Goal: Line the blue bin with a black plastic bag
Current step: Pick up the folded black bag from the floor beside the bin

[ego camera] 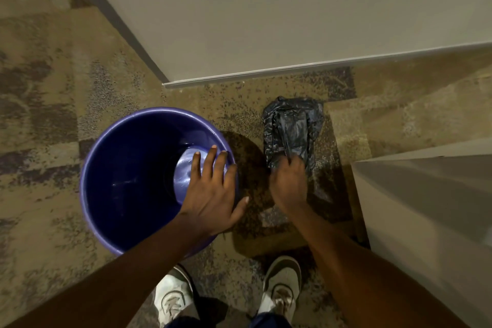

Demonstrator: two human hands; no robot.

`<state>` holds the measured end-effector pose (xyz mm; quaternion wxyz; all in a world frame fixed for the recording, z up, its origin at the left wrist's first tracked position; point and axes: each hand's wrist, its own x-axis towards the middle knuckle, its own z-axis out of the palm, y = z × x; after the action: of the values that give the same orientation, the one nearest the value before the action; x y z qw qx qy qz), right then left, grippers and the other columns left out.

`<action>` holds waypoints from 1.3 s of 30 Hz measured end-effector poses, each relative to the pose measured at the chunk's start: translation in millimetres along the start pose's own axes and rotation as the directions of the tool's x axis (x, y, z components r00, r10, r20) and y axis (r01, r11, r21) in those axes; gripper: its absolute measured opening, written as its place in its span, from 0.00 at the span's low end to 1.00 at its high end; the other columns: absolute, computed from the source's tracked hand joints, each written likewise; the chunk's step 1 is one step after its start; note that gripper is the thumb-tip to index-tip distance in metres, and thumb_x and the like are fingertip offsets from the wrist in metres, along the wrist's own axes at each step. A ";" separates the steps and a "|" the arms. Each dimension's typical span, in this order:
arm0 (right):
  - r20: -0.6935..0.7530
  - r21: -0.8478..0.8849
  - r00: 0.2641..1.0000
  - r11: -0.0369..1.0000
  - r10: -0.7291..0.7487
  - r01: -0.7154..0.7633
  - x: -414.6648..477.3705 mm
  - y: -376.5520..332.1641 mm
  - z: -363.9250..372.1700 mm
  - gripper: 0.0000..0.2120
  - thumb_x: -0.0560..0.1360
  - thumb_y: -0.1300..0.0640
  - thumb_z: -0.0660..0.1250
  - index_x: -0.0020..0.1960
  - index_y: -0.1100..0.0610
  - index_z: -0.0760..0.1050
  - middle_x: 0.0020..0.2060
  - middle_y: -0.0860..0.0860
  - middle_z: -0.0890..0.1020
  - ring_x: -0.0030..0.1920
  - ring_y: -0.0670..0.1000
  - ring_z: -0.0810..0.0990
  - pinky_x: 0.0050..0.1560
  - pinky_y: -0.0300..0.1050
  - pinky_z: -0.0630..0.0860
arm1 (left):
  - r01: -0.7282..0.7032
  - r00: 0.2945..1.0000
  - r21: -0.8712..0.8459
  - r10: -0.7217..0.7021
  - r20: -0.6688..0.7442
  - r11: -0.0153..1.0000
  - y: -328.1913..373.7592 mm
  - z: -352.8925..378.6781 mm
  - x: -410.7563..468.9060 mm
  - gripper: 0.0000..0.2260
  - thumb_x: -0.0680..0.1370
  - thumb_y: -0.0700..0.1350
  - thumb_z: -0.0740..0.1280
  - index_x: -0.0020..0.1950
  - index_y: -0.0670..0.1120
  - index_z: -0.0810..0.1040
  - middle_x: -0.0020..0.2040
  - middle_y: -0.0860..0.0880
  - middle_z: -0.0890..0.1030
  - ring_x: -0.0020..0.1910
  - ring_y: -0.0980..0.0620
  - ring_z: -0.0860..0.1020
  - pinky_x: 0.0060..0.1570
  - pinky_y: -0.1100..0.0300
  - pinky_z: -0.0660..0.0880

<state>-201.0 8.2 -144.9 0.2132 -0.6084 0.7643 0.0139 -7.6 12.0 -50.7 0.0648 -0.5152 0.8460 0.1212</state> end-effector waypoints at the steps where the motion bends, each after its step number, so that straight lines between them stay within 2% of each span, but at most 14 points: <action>1: 0.068 -0.085 0.989 0.989 0.129 -0.123 8.7 9.1 6.3 0.22 0.76 0.52 0.63 0.66 0.60 0.68 0.66 0.64 0.67 0.65 0.63 0.68 0.60 0.57 0.74 | -0.009 0.999 -0.001 0.009 -0.031 1.000 0.9 1.8 1.8 0.31 0.74 0.61 0.59 0.62 0.36 0.75 0.66 0.30 0.73 0.70 0.30 0.65 0.67 0.28 0.57; 3: 0.185 -0.209 0.931 0.938 0.314 -0.275 23.1 25.9 17.6 0.24 0.73 0.51 0.68 0.66 0.58 0.68 0.69 0.66 0.62 0.68 0.67 0.63 0.62 0.60 0.72 | -0.032 0.997 0.007 0.032 -0.069 0.999 3.0 5.7 6.2 0.31 0.74 0.62 0.59 0.62 0.36 0.74 0.66 0.31 0.73 0.70 0.30 0.65 0.67 0.28 0.56; 6: 0.354 -0.278 0.868 0.925 0.349 -0.258 35.1 42.1 41.5 0.21 0.75 0.51 0.66 0.66 0.55 0.70 0.74 0.65 0.56 0.73 0.70 0.50 0.71 0.65 0.58 | -0.093 0.987 0.004 0.092 -0.129 0.996 4.7 13.1 9.4 0.30 0.74 0.61 0.59 0.62 0.36 0.74 0.67 0.31 0.73 0.71 0.30 0.64 0.67 0.28 0.56; 10: 0.403 -0.267 0.882 0.953 0.243 -0.140 37.3 45.9 63.5 0.12 0.76 0.54 0.63 0.58 0.55 0.75 0.64 0.58 0.74 0.70 0.65 0.60 0.69 0.64 0.57 | -0.144 0.979 -0.015 0.140 -0.147 0.989 8.9 23.5 8.7 0.28 0.75 0.60 0.59 0.61 0.38 0.74 0.67 0.34 0.73 0.72 0.31 0.63 0.69 0.30 0.55; 12: 0.347 -0.168 0.913 0.971 0.217 -0.167 35.0 45.9 65.0 0.08 0.77 0.55 0.63 0.52 0.55 0.77 0.55 0.56 0.80 0.65 0.61 0.68 0.66 0.58 0.65 | -0.138 0.982 -0.017 0.134 -0.135 0.990 11.8 23.4 9.1 0.26 0.74 0.59 0.60 0.60 0.39 0.74 0.67 0.34 0.73 0.72 0.32 0.63 0.69 0.30 0.56; 14: 0.306 -0.011 0.929 0.976 0.210 -0.217 28.6 40.9 61.5 0.07 0.77 0.60 0.62 0.47 0.58 0.78 0.47 0.56 0.82 0.54 0.58 0.79 0.51 0.48 0.75 | -0.129 0.985 0.000 0.128 -0.118 0.992 14.8 21.8 10.7 0.24 0.74 0.57 0.61 0.59 0.39 0.75 0.67 0.35 0.74 0.71 0.33 0.62 0.69 0.30 0.56; 16: 0.249 0.169 0.934 0.938 0.256 -0.302 18.8 31.7 51.4 0.07 0.76 0.64 0.62 0.43 0.59 0.78 0.41 0.56 0.81 0.45 0.56 0.81 0.39 0.42 0.71 | -0.141 0.985 0.034 0.144 -0.099 0.989 18.7 18.2 13.1 0.22 0.73 0.55 0.61 0.58 0.40 0.75 0.66 0.36 0.74 0.71 0.34 0.61 0.69 0.32 0.55; 20: 0.035 0.559 0.945 0.777 0.327 -0.289 -6.8 7.6 2.6 0.08 0.71 0.69 0.66 0.45 0.58 0.79 0.41 0.53 0.80 0.42 0.53 0.80 0.41 0.42 0.77 | -0.134 0.987 0.052 0.138 -0.078 0.990 26.7 7.4 25.0 0.20 0.70 0.49 0.65 0.58 0.40 0.76 0.63 0.38 0.77 0.71 0.34 0.65 0.69 0.34 0.55; 22: -0.015 0.641 0.935 0.721 0.353 -0.262 -22.4 -1.0 -30.5 0.14 0.69 0.69 0.66 0.41 0.48 0.77 0.42 0.45 0.80 0.43 0.45 0.79 0.39 0.29 0.72 | -0.122 0.990 0.000 0.121 -0.078 0.993 29.5 0.3 33.0 0.23 0.69 0.46 0.68 0.62 0.40 0.75 0.64 0.39 0.77 0.70 0.34 0.67 0.69 0.35 0.55; 25: -0.034 0.662 0.945 0.715 0.327 -0.224 -44.2 -9.6 -78.1 0.16 0.70 0.65 0.61 0.41 0.43 0.76 0.41 0.41 0.81 0.41 0.38 0.78 0.39 0.34 0.72 | -0.221 0.974 -0.125 0.211 -0.087 0.967 32.7 -10.9 42.3 0.30 0.72 0.44 0.69 0.72 0.42 0.66 0.70 0.41 0.73 0.72 0.37 0.65 0.71 0.40 0.59; 27: -0.048 0.649 0.960 0.739 0.275 -0.179 -53.6 -13.1 -103.5 0.16 0.73 0.64 0.61 0.44 0.42 0.77 0.40 0.39 0.81 0.39 0.34 0.77 0.37 0.34 0.71 | -0.280 0.960 -0.240 0.267 -0.086 0.929 35.4 -18.3 48.4 0.28 0.74 0.45 0.68 0.73 0.44 0.65 0.69 0.42 0.74 0.70 0.39 0.68 0.70 0.43 0.63; 30: -0.134 0.631 0.964 0.770 0.228 -0.095 -57.7 -16.9 -137.2 0.13 0.76 0.63 0.62 0.47 0.45 0.78 0.39 0.33 0.78 0.42 0.25 0.74 0.41 0.20 0.66 | -0.289 0.957 -0.440 0.269 -0.111 0.850 39.2 -34.9 53.0 0.11 0.76 0.45 0.66 0.57 0.43 0.77 0.48 0.42 0.83 0.51 0.40 0.78 0.56 0.53 0.67; 36: -0.230 0.436 0.961 0.899 0.153 -0.039 -66.7 -16.3 -183.7 0.08 0.76 0.59 0.65 0.50 0.57 0.82 0.36 0.46 0.79 0.34 0.32 0.69 0.39 0.16 0.62 | 0.007 0.999 -0.825 0.035 0.033 0.565 37.2 -65.7 25.1 0.09 0.76 0.47 0.69 0.37 0.50 0.73 0.31 0.55 0.75 0.34 0.59 0.73 0.35 0.63 0.67; 39: -0.181 0.404 0.976 0.914 0.117 -0.035 -78.6 -33.2 -200.5 0.08 0.77 0.57 0.64 0.41 0.57 0.79 0.29 0.43 0.74 0.31 0.41 0.73 0.36 0.20 0.64 | 0.101 0.986 -0.890 -0.162 0.031 0.444 31.4 -94.7 -2.9 0.06 0.76 0.45 0.70 0.38 0.48 0.80 0.34 0.53 0.82 0.37 0.58 0.78 0.39 0.61 0.74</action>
<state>-218.6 16.0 72.2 0.2533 -0.5203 0.7918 -0.1951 -32.8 2.6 45.4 -0.2291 -0.5402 0.6173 0.5241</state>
